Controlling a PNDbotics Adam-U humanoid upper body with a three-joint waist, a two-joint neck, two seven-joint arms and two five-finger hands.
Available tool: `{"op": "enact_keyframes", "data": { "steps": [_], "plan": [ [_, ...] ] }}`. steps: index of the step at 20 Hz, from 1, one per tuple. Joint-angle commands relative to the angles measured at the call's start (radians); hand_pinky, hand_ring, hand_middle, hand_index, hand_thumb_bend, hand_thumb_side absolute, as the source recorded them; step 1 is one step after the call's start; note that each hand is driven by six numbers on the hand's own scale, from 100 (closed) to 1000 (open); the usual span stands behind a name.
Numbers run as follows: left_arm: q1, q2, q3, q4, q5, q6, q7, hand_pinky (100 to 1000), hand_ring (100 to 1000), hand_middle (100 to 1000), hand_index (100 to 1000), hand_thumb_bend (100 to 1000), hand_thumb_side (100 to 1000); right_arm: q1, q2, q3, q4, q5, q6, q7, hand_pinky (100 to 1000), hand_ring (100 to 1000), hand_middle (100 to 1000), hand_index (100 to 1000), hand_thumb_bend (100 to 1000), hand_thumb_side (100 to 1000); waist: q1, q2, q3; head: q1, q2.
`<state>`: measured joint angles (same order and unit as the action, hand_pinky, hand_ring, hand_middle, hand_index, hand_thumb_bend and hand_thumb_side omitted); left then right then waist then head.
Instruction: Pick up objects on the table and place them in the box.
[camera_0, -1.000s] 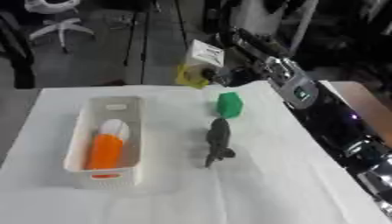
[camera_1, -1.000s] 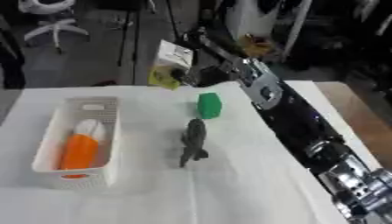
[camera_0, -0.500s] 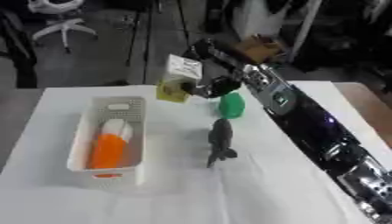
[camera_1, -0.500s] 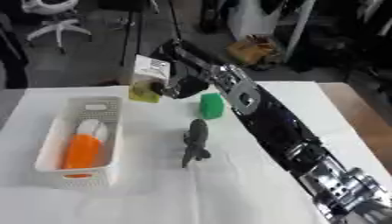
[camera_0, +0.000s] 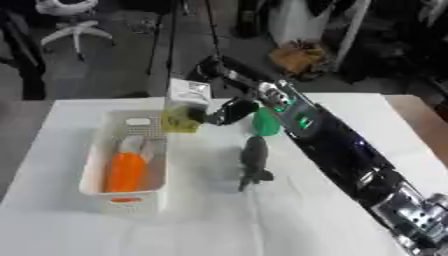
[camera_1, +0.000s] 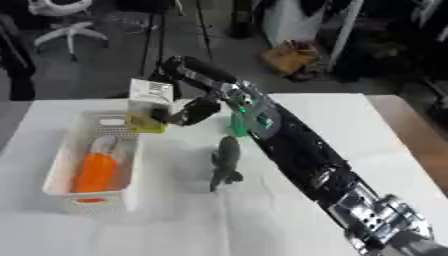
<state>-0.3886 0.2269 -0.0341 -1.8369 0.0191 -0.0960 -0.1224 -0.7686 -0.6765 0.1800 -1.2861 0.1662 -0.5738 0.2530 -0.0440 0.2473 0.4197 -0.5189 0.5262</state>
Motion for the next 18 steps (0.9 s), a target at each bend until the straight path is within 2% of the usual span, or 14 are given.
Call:
{"op": "enact_keyframes", "data": {
  "steps": [1,4,5,7,10,11,12,13,14,18],
  "plan": [
    [-0.016,0.007,0.000,-0.013,0.007,0.002,0.000,502,721,837,923,411,945,-0.031,-0.008,-0.005,-0.028,-0.048,0.025,-0.015,327,373,372,385,100,280,-0.005,-0.041,0.003,-0.005,-0.010],
    [-0.017,0.007,0.000,-0.014,0.006,0.002,-0.001,502,721,837,923,411,945,-0.036,0.006,0.000,-0.025,-0.094,0.063,-0.047,325,371,372,384,100,303,-0.006,-0.043,0.005,-0.006,-0.009],
    [-0.017,0.007,0.000,-0.014,0.006,0.002,0.000,502,721,837,923,409,946,-0.035,0.011,0.002,-0.024,-0.110,0.076,-0.057,319,367,372,382,100,385,-0.005,-0.043,0.005,-0.006,-0.010],
    [-0.016,0.006,0.001,-0.014,0.007,0.002,0.001,503,721,837,923,409,946,-0.033,0.028,0.010,-0.018,-0.143,0.107,-0.083,315,363,372,381,100,427,-0.005,-0.045,0.006,-0.006,-0.011],
    [-0.016,0.006,0.001,-0.014,0.008,0.002,0.002,503,721,837,923,409,946,-0.032,0.036,0.028,-0.035,-0.192,0.150,-0.094,315,363,372,381,100,427,-0.005,-0.046,0.006,-0.005,-0.011],
    [-0.016,0.006,0.001,-0.014,0.008,0.002,0.002,503,721,836,922,409,946,-0.028,0.040,0.034,-0.036,-0.208,0.162,-0.090,309,358,374,379,100,514,-0.004,-0.047,0.006,-0.007,-0.012],
    [-0.016,0.005,0.001,-0.014,0.008,0.002,0.002,503,721,836,922,409,946,-0.027,0.047,0.039,-0.034,-0.225,0.177,-0.084,309,358,374,379,100,514,-0.004,-0.048,0.006,-0.007,-0.012],
    [-0.016,0.005,0.001,-0.014,0.008,0.002,0.002,503,721,836,922,410,945,-0.027,0.050,0.044,-0.036,-0.242,0.192,-0.076,309,357,373,379,100,440,-0.003,-0.048,0.006,-0.007,-0.013],
    [-0.016,0.005,0.001,-0.014,0.009,0.002,0.002,503,722,836,922,410,945,-0.024,0.054,0.052,-0.038,-0.258,0.206,-0.064,309,356,376,379,100,539,-0.002,-0.049,0.005,-0.009,-0.014],
    [-0.015,0.005,0.001,-0.014,0.008,0.002,0.003,503,720,836,922,411,945,-0.018,0.052,0.067,-0.049,-0.312,0.233,-0.006,310,356,378,379,100,554,-0.002,-0.051,0.005,-0.009,-0.016]
  ]
}}
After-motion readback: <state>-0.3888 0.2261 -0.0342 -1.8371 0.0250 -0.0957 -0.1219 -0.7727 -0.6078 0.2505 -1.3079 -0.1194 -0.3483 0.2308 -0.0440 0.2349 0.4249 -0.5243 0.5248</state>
